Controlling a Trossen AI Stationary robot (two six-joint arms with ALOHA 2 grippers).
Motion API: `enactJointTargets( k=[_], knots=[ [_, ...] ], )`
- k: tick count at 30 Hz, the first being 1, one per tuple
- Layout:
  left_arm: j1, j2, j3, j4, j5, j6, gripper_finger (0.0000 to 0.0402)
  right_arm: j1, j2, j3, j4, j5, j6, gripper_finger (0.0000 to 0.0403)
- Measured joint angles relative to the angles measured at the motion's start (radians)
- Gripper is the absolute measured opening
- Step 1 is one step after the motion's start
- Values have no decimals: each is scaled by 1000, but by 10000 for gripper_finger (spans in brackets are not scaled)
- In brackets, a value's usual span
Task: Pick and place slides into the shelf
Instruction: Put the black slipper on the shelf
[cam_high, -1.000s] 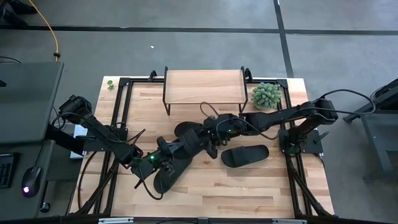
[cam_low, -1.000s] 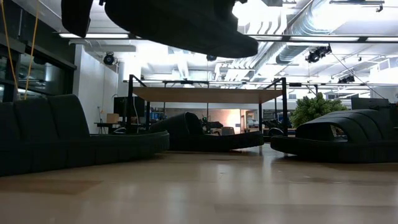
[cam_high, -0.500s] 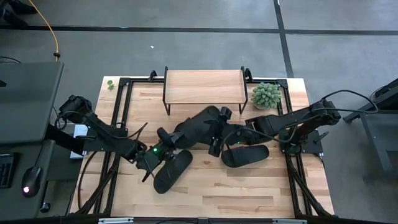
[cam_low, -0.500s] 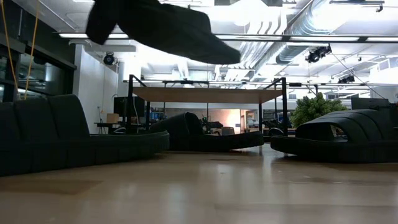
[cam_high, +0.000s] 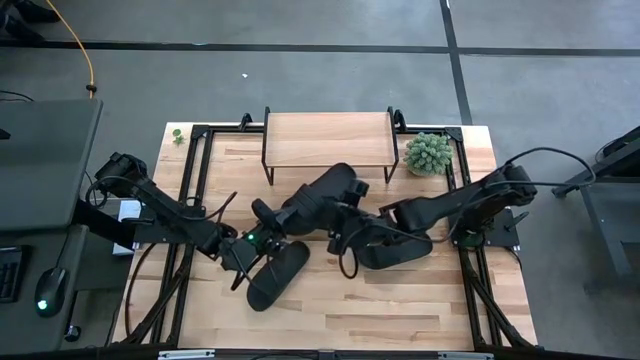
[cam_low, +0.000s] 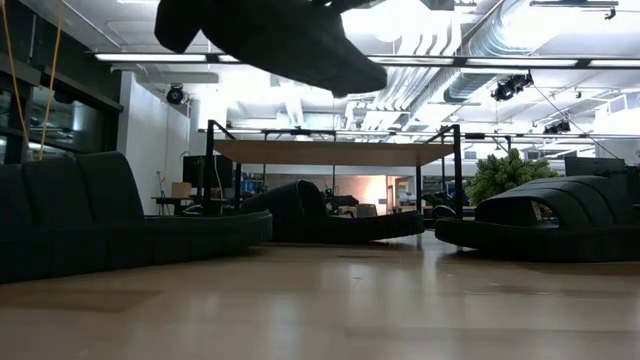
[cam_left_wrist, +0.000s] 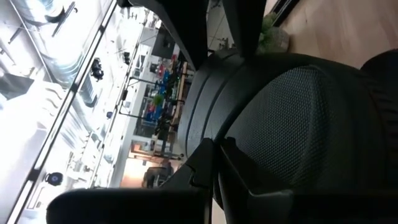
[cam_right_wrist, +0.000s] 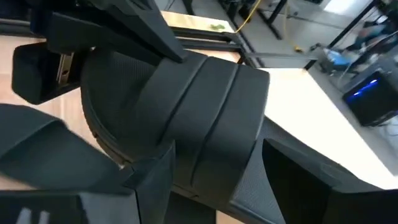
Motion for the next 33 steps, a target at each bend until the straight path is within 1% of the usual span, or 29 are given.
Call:
enactJointTargets(
  k=[4, 9, 16, 18, 21, 25, 30, 31, 33],
  knots=[
    [1, 0, 0, -5, -3, -16, 1, 2, 16, 0, 46, 37, -56, 231],
    [1, 0, 0, -4, -4, -21, 1, 2, 21, 0, 70, 42, -60, 231],
    [55, 0, 0, -1, 22, -49, 1, 8, 28, 0, 147, 33, -87, 231],
    [67, 0, 0, -2, 22, -52, 1, 11, 47, 16, 136, 40, -107, 231],
    [75, 0, 0, -2, 23, -52, 1, 13, 103, 89, 71, 61, -114, 231],
    [72, 0, 0, -2, 30, -52, 1, 13, 215, 243, -41, 90, -114, 231],
    [65, 0, 0, -7, 10, -64, 1, 24, 347, 471, -274, 309, -119, 231],
    [64, 0, 0, -16, -1, -70, 1, 27, 366, 507, -321, 329, -100, 231],
    [64, 0, 0, -38, -16, -74, 1, 29, 391, 557, -389, 333, -56, 231]
  ],
)
